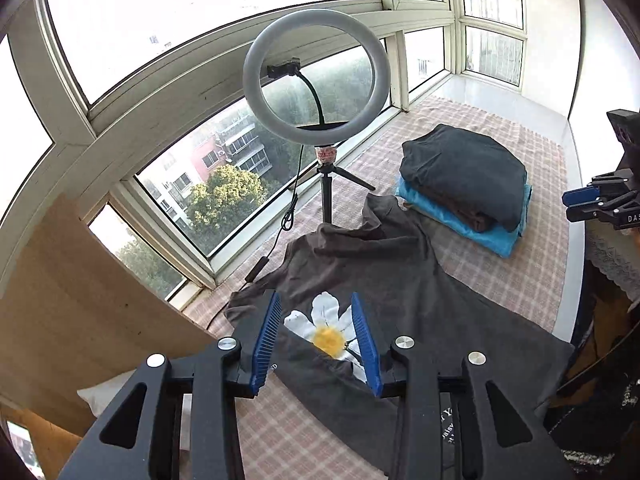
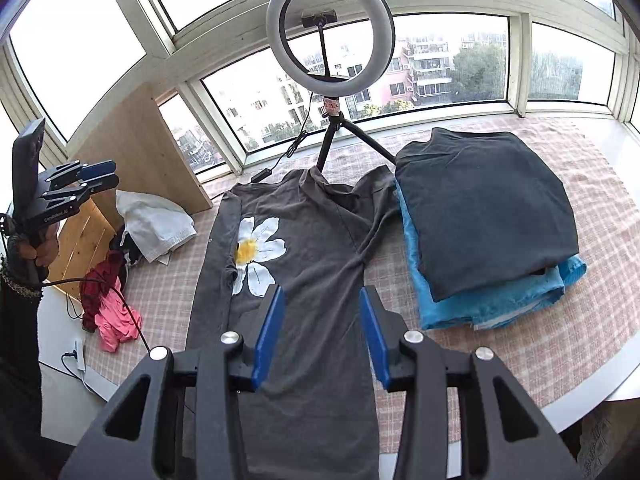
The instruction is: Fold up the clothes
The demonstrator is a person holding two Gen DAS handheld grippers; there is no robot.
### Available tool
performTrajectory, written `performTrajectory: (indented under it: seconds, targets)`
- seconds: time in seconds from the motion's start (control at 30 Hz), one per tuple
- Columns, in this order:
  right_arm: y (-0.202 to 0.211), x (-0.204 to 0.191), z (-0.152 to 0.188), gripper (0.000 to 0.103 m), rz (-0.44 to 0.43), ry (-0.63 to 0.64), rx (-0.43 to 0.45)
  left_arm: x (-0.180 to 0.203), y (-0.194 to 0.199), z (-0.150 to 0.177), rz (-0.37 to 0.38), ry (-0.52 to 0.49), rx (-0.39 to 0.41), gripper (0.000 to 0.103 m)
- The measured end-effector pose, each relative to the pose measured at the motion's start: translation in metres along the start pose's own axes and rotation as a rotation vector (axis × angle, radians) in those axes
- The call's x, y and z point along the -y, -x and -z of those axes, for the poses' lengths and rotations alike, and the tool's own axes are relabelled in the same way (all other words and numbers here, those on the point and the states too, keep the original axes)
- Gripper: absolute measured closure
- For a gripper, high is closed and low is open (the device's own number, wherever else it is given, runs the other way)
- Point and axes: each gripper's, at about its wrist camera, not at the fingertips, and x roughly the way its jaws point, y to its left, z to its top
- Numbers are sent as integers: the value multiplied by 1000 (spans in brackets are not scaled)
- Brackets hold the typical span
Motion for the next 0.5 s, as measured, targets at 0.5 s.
performTrajectory:
  seconds: [0.5]
  targets:
    - [-236, 80, 13, 64, 81, -183, -185, 72, -264, -74, 153, -320, -241, 67]
